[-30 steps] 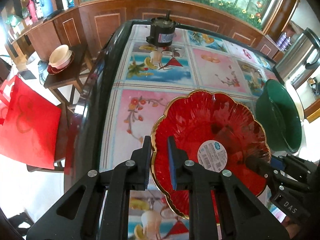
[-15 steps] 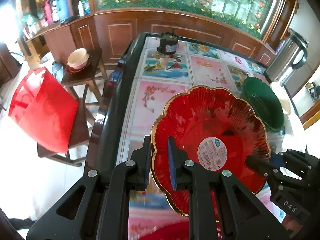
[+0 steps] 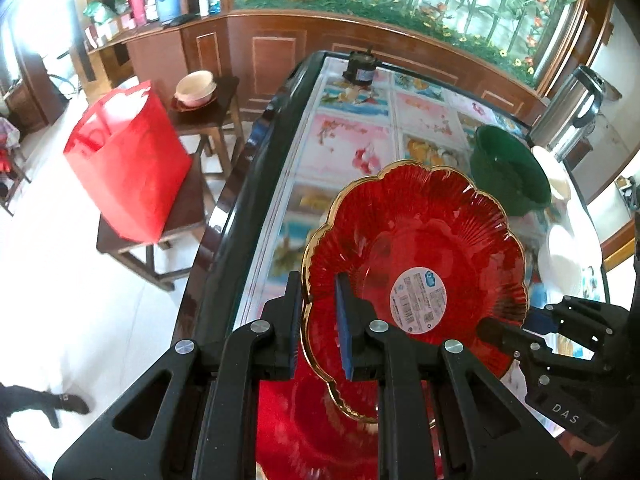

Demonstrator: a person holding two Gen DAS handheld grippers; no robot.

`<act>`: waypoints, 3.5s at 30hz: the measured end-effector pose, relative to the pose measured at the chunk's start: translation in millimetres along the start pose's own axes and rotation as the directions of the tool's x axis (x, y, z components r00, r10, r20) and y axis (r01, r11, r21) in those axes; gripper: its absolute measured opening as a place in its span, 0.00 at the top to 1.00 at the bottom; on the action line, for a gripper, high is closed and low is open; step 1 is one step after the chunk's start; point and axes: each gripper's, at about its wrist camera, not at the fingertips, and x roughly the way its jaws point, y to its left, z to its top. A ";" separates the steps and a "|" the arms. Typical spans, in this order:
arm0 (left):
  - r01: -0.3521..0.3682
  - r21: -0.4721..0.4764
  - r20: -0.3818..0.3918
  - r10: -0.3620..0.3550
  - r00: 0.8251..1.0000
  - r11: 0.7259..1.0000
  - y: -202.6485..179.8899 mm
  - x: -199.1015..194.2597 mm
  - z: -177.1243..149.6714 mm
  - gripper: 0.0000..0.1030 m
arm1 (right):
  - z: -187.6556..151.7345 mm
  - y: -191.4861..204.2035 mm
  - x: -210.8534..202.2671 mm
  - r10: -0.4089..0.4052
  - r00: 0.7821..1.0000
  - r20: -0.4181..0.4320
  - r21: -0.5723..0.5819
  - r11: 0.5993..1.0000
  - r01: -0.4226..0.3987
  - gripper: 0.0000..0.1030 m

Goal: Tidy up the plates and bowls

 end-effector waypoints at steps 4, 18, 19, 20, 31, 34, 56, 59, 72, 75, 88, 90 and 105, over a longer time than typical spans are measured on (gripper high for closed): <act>0.001 -0.036 -0.034 -0.002 0.999 0.999 5.0 -2.5 -28.2 0.85 | -17.9 7.5 4.3 0.016 0.999 -0.035 -0.007 1.000 -0.016 0.75; -0.034 -0.079 -0.157 0.021 0.987 0.996 17.9 20.3 -87.3 0.85 | -50.8 28.3 36.9 -0.012 0.985 -0.172 -0.046 0.999 0.005 0.72; -0.036 -0.079 -0.161 0.023 0.987 0.996 17.9 21.9 -89.6 0.85 | -50.5 28.0 39.5 -0.020 0.983 -0.181 -0.050 0.999 0.011 0.72; -0.037 -0.077 -0.164 0.024 0.986 0.996 17.7 23.6 -91.3 0.84 | -50.1 28.7 40.4 -0.028 0.982 -0.184 -0.055 0.998 0.018 0.71; -0.052 -0.087 -0.182 0.036 0.983 0.995 20.5 35.6 -100.1 0.82 | -48.8 40.2 52.5 -0.075 0.971 -0.227 -0.118 0.992 0.049 0.66; -0.054 -0.076 -0.177 0.040 0.983 0.996 18.1 35.8 -100.0 0.81 | -48.1 41.7 51.5 -0.070 0.966 -0.249 -0.123 0.992 0.040 0.62; -0.069 -0.019 -0.069 0.068 0.995 0.997 -4.9 -0.1 -68.6 0.37 | -38.9 14.8 -2.2 0.071 0.975 -0.211 -0.001 0.997 -0.073 0.32; -0.046 -0.005 -0.065 0.045 0.997 0.999 -14.7 -2.8 -63.9 0.37 | -40.0 2.9 -11.1 0.067 0.980 -0.185 0.037 0.997 -0.061 0.32; 0.083 0.063 -0.091 -0.077 0.993 0.995 -85.2 -0.6 -56.5 0.37 | -59.0 -58.5 -44.3 0.025 0.991 -0.130 0.210 0.978 0.003 0.31; 0.103 0.077 -0.093 -0.096 0.991 0.992 -108.7 -0.4 -55.9 0.37 | -62.3 -77.7 -50.6 0.021 0.992 -0.127 0.232 0.973 0.009 0.31; 0.150 0.055 -0.075 -0.145 0.987 0.987 -195.1 7.1 -17.9 0.37 | -61.8 -153.3 -83.0 0.015 0.996 -0.090 0.265 0.964 0.009 0.29; 0.159 0.050 -0.062 -0.156 0.986 0.986 -202.4 6.2 -10.1 0.37 | -58.1 -162.2 -87.2 0.000 0.997 -0.083 0.262 0.965 0.022 0.29; 0.137 -0.008 -0.006 -0.137 0.991 0.991 -232.5 55.1 80.7 0.37 | -6.0 -256.1 -94.9 -0.068 0.998 0.019 0.372 0.927 0.056 0.27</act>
